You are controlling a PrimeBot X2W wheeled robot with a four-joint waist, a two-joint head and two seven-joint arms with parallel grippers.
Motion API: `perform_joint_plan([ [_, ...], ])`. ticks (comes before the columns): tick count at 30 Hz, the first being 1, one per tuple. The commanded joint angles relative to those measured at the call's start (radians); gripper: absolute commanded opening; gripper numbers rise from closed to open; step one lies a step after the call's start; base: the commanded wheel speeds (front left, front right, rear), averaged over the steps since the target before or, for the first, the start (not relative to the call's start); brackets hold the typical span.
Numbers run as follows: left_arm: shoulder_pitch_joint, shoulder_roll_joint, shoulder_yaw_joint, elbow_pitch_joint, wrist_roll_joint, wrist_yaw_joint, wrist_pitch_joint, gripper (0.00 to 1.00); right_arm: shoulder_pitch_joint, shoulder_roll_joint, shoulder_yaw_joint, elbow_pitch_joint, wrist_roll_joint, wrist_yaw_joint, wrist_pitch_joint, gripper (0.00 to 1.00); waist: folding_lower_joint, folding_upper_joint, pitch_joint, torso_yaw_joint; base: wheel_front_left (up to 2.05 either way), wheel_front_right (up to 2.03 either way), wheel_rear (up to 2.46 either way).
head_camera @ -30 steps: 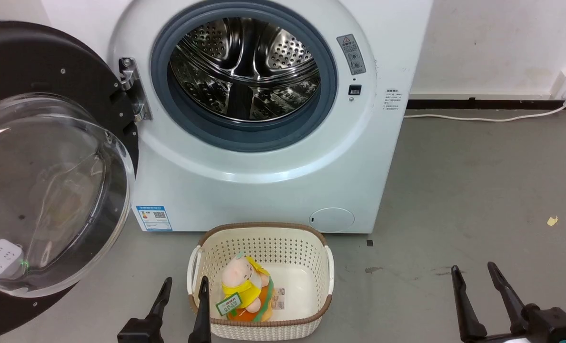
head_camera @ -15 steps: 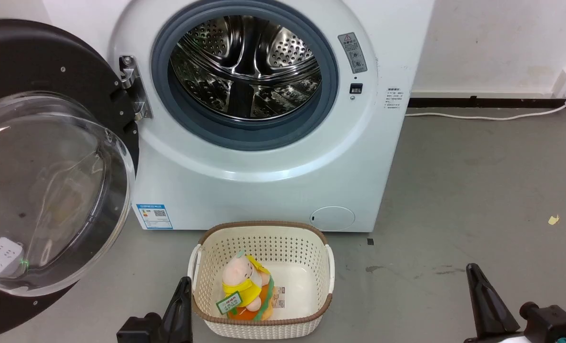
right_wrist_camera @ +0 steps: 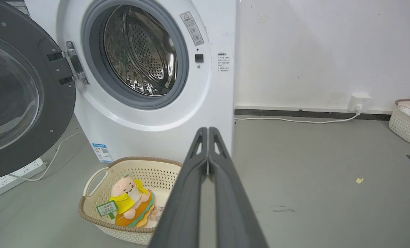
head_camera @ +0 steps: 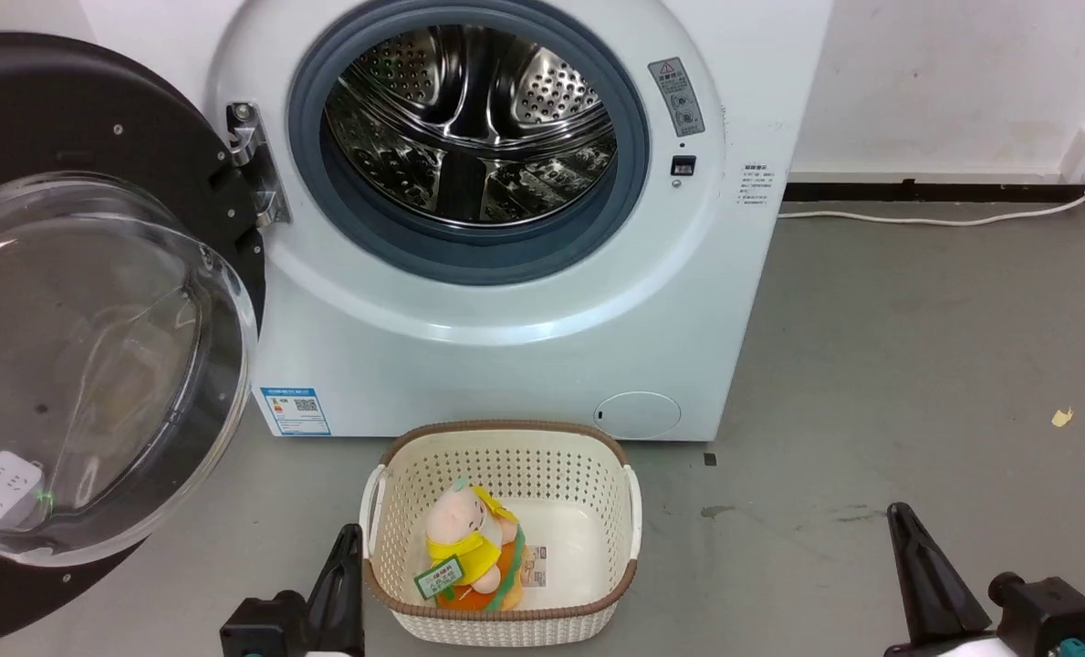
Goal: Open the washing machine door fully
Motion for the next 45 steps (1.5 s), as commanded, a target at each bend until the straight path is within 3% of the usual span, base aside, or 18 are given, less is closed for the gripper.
perform_joint_plan([
  [1, -0.013, 0.000, 0.005, -0.006, 0.009, -0.003, 0.005, 0.00, -0.014, 0.001, 0.003, -0.008, -0.010, 0.000, 0.005, 0.00, 0.0000, 0.0000, 0.000, 0.000, 0.00, 0.00, 0.00],
  [45, -0.049, 0.001, 0.056, -0.073, 0.090, -0.013, 0.116, 0.00, -0.057, 0.003, 0.025, -0.048, -0.061, 0.000, 0.116, 0.00, -0.0001, 0.0000, 0.024, -0.007, 0.00, 0.00, 0.00],
])
